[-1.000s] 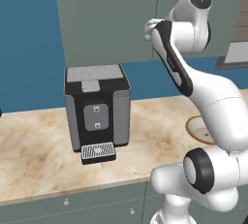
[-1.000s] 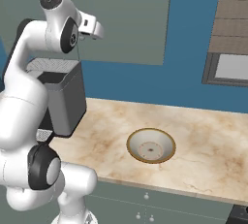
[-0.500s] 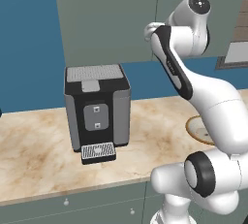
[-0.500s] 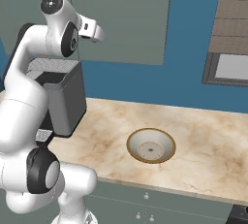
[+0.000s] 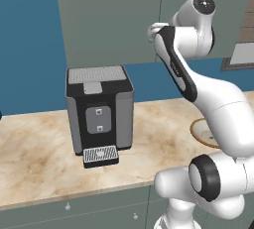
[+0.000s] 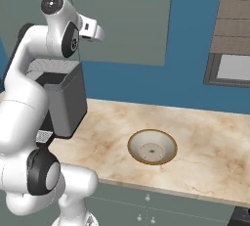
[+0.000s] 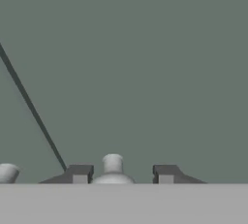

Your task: Open the cabinet and setup a tea strainer by placing it in the bowl upright.

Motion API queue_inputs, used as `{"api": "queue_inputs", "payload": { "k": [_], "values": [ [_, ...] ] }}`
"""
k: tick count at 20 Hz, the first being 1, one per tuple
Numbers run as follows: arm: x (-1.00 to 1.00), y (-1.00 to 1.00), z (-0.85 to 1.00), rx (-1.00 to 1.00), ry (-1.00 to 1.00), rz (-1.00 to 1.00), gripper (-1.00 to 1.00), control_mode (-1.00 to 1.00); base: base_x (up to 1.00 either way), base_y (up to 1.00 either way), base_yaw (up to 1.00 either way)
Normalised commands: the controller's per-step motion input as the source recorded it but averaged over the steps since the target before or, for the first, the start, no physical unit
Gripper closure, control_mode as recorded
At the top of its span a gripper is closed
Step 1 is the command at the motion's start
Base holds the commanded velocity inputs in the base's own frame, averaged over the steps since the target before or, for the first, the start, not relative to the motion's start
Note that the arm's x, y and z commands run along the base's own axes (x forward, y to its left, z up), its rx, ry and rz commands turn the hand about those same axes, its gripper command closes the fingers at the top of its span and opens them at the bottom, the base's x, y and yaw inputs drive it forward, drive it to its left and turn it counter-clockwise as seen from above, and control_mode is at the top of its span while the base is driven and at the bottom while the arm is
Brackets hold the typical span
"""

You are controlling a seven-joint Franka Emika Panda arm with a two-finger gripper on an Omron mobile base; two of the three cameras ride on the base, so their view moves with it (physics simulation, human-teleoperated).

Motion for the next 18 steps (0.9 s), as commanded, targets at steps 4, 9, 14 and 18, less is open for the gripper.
{"api": "queue_inputs", "payload": {
  "k": [4,9,14,18],
  "values": [
    [0.00,0.00,0.14,0.00,-0.03,0.00,1.00,-1.00,0.00,0.00,0.00],
    [-0.50,-0.12,0.13,0.00,-0.10,0.00,1.00,-1.00,0.00,0.00,0.00],
    [-0.97,-0.29,0.25,0.00,-0.22,0.00,1.00,-1.00,0.00,0.00,0.00],
    [-1.00,-0.41,0.42,0.03,-0.21,0.00,1.00,-1.00,0.00,0.00,0.00]
  ]
}}
